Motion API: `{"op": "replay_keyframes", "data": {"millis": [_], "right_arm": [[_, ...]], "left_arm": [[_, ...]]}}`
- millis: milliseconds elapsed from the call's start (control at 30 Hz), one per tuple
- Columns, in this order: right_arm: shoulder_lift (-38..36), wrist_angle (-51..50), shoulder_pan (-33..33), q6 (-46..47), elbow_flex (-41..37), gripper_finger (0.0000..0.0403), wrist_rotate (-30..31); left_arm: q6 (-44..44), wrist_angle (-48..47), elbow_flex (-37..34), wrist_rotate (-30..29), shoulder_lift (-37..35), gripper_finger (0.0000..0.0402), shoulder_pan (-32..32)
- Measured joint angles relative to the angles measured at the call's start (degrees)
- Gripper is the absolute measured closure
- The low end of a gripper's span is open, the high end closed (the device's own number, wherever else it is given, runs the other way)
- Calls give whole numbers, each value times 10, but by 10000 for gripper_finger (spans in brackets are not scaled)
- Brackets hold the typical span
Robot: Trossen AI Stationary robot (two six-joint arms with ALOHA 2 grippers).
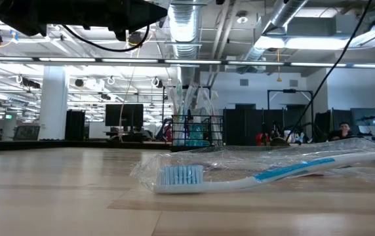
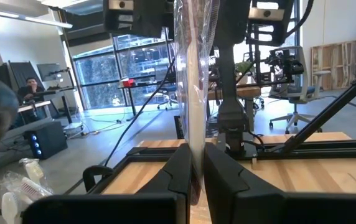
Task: Pick & Place toothbrushing station
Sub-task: Put the purple toothbrush into the mesh organizer
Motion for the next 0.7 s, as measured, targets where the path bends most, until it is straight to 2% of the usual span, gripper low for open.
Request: {"op": "replay_keyframes", "data": {"millis": [133,267,433,700], "right_arm": [[16,46,0,21,0,207,0],[35,77,1,18,0,203,0],[50,113,0,16,-1,224,0],[48,131,10,16,0,280,0]], "left_arm": [[0,0,0,0,0,387,0],[0,1,0,0,0,387,0],[0,1,0,0,0,387,0],[0,1,0,0,0,387,0]]}}
